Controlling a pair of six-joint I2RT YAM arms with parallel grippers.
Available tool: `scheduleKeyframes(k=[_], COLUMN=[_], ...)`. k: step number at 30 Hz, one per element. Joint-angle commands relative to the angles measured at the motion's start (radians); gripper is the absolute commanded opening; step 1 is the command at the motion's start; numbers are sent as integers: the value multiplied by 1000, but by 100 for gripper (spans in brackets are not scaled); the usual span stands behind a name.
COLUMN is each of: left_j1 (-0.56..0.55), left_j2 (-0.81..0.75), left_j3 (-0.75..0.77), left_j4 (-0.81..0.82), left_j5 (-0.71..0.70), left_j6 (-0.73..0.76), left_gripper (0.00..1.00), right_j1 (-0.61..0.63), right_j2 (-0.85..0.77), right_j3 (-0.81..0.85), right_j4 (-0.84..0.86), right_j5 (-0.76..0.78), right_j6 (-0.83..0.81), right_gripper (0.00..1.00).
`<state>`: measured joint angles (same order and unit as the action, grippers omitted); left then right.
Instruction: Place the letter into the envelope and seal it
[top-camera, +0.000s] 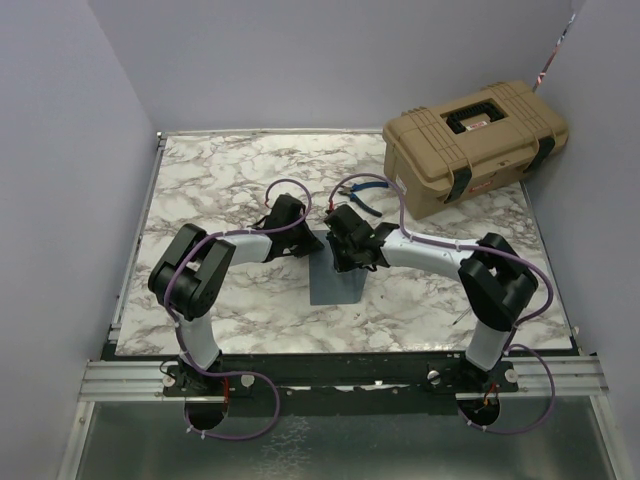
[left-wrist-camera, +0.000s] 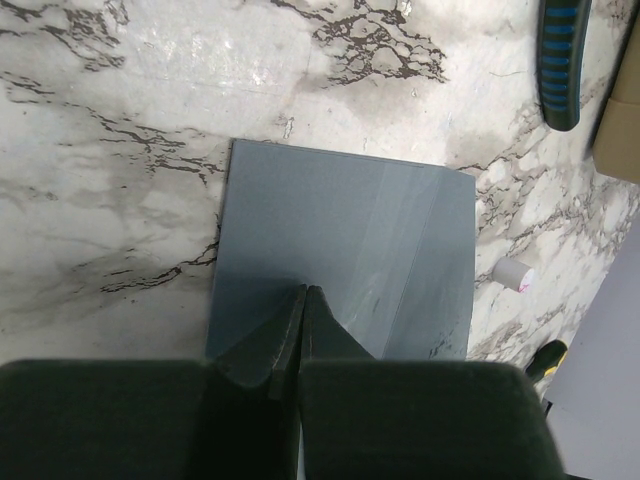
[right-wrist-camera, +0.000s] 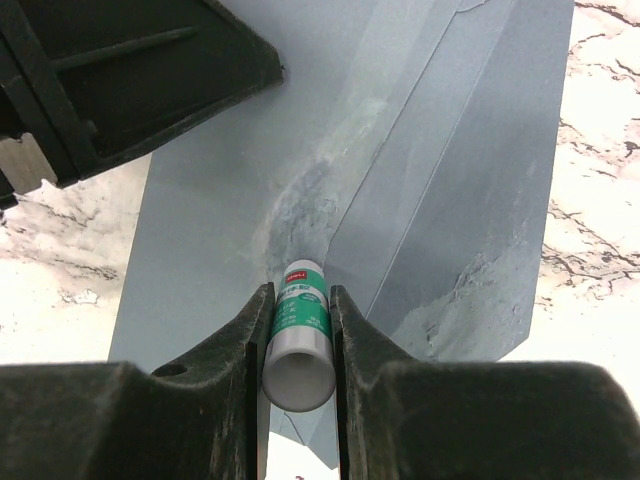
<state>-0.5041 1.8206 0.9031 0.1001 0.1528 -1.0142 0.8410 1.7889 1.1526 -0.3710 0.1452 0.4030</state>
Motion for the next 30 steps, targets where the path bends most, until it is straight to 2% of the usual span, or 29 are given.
scheduleKeyframes(k=[1,8,16,19,30], left_j1=[-1,-1,-1,-1,-1], left_j2=[85,83,88,90,101], left_j3=[-46,-52,-51,-50,-60], left_j4=[-176,-176,-175,-175,-187], left_j5=[-71,-69,-64,-62,-91], left_j6=[38,41,47,47,54], left_gripper=[0,0,0,0,0], right_j1=[3,-7,-20,-19,-4], right_j2=[17,92,169,162,29], right_j3=[-4,85,171,174,65], right_j4=[-104,-101,-93,-101,-181], right_j5=[-52,97,145,119,-133], right_j6=[-10,-12,-17,-19,-22], right_gripper=[0,0,0,0,0])
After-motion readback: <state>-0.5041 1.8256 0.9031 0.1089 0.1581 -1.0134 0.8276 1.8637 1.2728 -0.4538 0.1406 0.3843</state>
